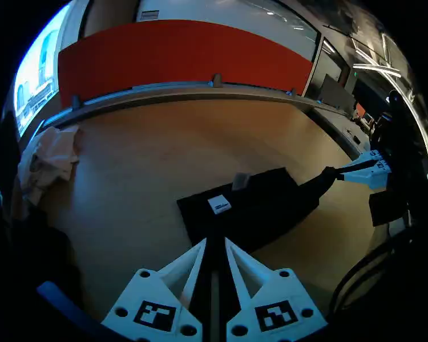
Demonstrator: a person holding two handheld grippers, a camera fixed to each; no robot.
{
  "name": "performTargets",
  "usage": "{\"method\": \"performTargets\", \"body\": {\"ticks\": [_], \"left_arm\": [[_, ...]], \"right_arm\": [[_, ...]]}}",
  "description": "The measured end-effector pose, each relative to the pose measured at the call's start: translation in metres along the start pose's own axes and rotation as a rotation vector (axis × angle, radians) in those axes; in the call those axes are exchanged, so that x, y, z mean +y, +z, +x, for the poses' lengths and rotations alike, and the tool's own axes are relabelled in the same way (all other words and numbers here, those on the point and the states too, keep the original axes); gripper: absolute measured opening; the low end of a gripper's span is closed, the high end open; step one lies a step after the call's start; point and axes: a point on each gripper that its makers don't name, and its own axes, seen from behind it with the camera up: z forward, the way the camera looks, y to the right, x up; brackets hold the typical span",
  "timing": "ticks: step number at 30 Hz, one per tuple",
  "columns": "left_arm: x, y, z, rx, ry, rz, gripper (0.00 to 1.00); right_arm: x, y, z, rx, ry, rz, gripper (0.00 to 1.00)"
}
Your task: Fold towel
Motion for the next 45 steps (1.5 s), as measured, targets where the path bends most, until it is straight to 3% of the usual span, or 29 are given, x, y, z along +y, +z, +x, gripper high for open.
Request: {"method": "performTargets", "body": {"ticks": [8, 24, 32, 45], "left_arm": [[-0.004, 0.014, -0.007, -0.019, -0.004, 0.003, 0.06], [-0.023, 0.060, -0.010, -0.051, -0.023, 0.045, 0.06], [-0.024, 0.073, -0.012, -0.062, -0.028, 0.036, 0.06], [-0.037, 0.098, -0.013, -0.080, -0.035, 0.081, 0.06]], "right_arm": [[0.007, 0.013, -0.008, -0.025, 0.005, -0.009, 0.11], [0.026, 0.063, -0.018, -0.071, 0.046, -0.033, 0.11], [0.032, 0.075, -0.026, -0.093, 0.052, -0.040, 0.12], [0.042, 0.098, -0.029, -0.103, 0.063, -0.085, 0.14]]}}
